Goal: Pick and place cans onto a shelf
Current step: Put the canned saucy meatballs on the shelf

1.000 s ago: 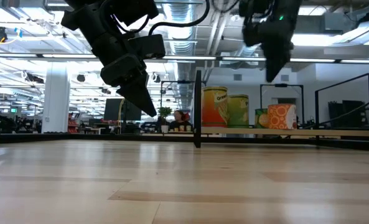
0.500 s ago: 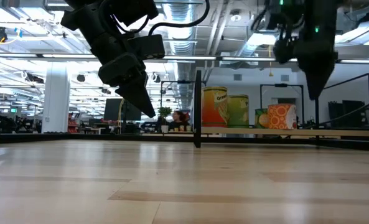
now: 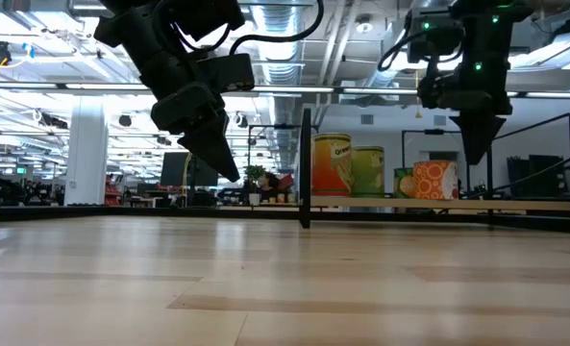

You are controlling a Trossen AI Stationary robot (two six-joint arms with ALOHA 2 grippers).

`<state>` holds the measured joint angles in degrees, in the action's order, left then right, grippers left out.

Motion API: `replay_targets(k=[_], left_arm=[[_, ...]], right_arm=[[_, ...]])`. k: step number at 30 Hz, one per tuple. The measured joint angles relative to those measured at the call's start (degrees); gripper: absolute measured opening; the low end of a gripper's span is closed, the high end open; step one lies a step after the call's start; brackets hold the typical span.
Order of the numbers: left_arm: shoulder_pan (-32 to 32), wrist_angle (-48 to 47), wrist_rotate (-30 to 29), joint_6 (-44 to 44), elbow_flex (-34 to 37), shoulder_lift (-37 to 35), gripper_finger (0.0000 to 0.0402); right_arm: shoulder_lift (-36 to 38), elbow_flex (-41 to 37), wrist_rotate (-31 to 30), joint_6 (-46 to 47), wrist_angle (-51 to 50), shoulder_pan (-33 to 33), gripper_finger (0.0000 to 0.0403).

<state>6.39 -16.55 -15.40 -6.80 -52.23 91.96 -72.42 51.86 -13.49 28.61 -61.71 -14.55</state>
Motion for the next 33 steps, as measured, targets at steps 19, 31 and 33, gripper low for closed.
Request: replay_targets(k=[19, 31, 33], left_arm=[[0.0, 0.0, 0.0, 0.0, 0.0, 0.0, 0.0000], [0.0, 0.0, 0.0, 0.0, 0.0, 0.0, 0.0000], [0.0, 0.0, 0.0, -0.1, 0.0, 0.0, 0.0000]], right_arm=[[0.0, 0.0, -1.7, -2.1, 4.2, -1.0, 0.0081], [0.0, 0.0, -3.6, -3.2, 5.8, -1.0, 0.0081], [0.0, 0.0, -4.2, -3.2, 6.2, -1.0, 0.0081]])
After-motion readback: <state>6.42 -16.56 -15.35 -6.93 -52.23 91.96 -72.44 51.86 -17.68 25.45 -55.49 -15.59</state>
